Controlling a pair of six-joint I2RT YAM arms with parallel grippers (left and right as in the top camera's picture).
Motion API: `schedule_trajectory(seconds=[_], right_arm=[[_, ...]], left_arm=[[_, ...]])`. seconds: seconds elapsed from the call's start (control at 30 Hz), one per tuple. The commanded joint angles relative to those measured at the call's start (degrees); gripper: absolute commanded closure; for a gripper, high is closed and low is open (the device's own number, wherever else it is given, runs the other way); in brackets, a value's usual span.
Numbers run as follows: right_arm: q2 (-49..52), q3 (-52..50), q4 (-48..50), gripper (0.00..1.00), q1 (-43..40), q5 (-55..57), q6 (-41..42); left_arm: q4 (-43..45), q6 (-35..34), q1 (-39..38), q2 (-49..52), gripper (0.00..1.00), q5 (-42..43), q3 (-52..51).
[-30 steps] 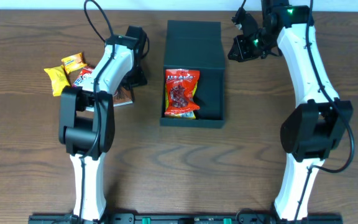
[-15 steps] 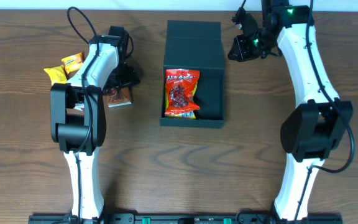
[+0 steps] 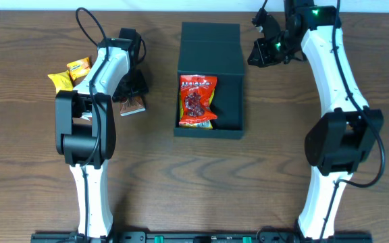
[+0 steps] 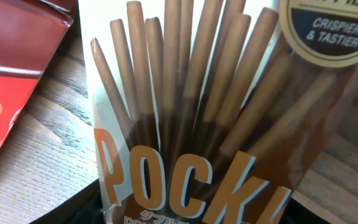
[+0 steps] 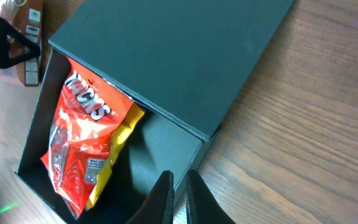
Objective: Pack container
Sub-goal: 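Grasp the brown Pocky box with the left gripper and lift it, then lower the Pocky box into the black box beside the red bag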
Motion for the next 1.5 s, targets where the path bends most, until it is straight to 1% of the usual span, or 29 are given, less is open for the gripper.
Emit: schedule_trajectory(seconds=[0.0,0.2,0.4,0.53,0.67,0.77,0.9,1.03,1.1,1.2,1.33,1.47], right_arm=[[-0.04,-0.02,-0.04,0.91,-0.85,0.63,-0.50],[-0.63,0.20,-0.09,0.90,-4.68,1.03,-0.61],[-3.08,0.20,-0.09,0.88,-9.92,2.12,-0.63],[-4.81,0.20,-0.04,0.87,-13.84,2.10,-0.63],[-5.81,0.20,-0.07,0.87,-17.62,2.08,-0.61],[-5.95,0.20,-0.07,0.87,-19.69,2.05,-0.59],[-5.95,0.20,0.46,0.87,-22.05,2.03,-0.61],[-5.95,0.20,0.61,0.87,-23.54,2.01,-0.59],[-5.95,0.20,0.61,0.87,-24.00,1.81,-0.59],[-5.95,0.20,0.61,0.87,-24.57,1.57,-0.57],[-5.95,0.20,0.59,0.85,-25.09,1.57,-0.57],[-5.95,0.20,0.59,0.84,-25.33,1.55,-0.37]], left_arm=[[-0.55,1.75,0.02,0.46,0.36,1.01,0.87],[-3.56,2.99,-0.09,-2.78,0.42,1.20,5.75],[-4.02,2.93,-2.10,-9.14,0.42,1.27,8.15],[-5.03,2.32,-6.29,-12.55,0.43,1.31,8.15],[-5.22,1.11,-14.47,-14.62,0.42,1.31,8.15],[-4.90,-1.77,-19.47,-14.62,0.42,2.58,8.13],[-3.58,-2.95,-25.86,-14.56,0.41,3.02,8.13],[-1.07,-3.96,-29.83,-14.10,0.36,3.23,8.11],[0.70,-4.44,-31.04,-13.33,0.33,3.78,8.11],[2.73,-4.72,-32.20,-11.61,0.33,6.69,8.09],[2.91,-5.03,-32.70,-8.52,0.33,9.99,8.09],[2.45,-4.98,-32.74,-6.21,0.33,10.75,8.09]])
